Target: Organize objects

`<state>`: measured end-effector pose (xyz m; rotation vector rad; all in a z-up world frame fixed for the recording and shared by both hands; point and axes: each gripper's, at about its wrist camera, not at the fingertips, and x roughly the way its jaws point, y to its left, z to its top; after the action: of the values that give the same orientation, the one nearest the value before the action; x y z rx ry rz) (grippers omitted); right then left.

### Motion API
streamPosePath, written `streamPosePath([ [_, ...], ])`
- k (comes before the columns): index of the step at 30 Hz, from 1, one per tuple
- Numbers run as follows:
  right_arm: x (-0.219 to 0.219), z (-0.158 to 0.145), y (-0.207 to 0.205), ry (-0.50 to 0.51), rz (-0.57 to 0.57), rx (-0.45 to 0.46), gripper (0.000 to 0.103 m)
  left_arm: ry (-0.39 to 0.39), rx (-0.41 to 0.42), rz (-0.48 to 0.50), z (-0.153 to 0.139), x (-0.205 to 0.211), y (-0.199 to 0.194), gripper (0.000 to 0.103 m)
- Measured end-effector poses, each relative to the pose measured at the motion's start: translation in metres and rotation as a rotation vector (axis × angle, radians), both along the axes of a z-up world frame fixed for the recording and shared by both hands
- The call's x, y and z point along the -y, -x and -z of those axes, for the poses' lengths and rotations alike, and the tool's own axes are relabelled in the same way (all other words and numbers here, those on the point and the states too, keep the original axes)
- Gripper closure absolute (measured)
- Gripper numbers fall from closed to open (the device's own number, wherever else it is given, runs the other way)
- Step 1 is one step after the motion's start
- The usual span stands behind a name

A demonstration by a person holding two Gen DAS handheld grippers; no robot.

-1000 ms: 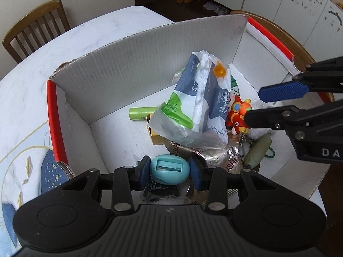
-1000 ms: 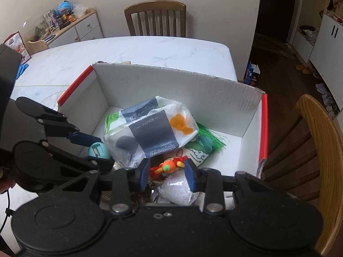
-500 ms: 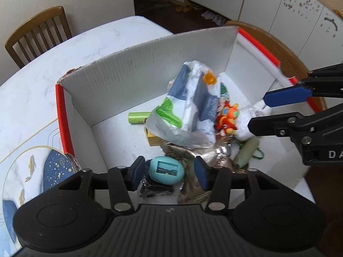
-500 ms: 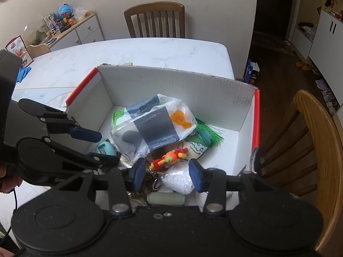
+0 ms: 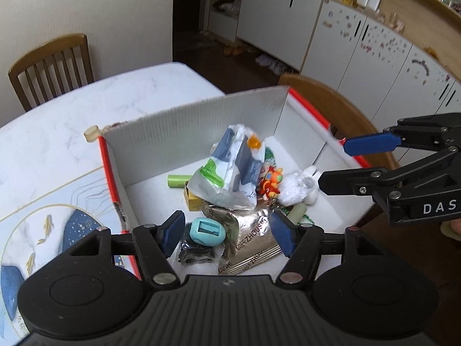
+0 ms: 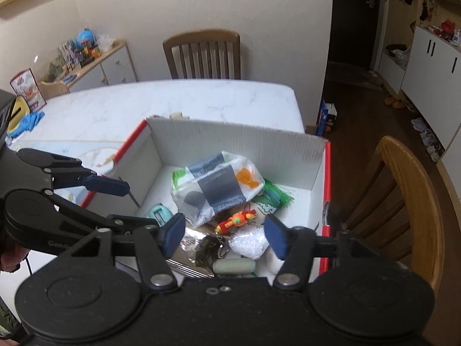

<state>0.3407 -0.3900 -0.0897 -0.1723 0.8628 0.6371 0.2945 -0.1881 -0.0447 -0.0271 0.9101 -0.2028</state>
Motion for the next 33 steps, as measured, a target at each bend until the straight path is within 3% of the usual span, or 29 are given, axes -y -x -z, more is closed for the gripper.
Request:
streamPosePath([
  [11,0.005,-0.021,0.028,-0.084,0.064,0.044,0.031,0.065,0.118,-0.02,-0.032,-0.025,0.038,0.031],
  [15,0.002,-0.025,0.04,-0.108,0.077,0.074,0.029,0.064,0.158,-0.037,-0.04,-0.033,0.049,0.024],
  [25,0.001,-0.038,0.071,-0.176,0.126,0.167,0.011,0.05,0.217,-0.056,-0.05,-0.045,0.072,0.018],
  [33,-0.004,-0.041,0.089,-0.207,0.161,0.182,0.008,0.06,0.251,-0.052,-0.055,-0.052,0.086,0.001],
])
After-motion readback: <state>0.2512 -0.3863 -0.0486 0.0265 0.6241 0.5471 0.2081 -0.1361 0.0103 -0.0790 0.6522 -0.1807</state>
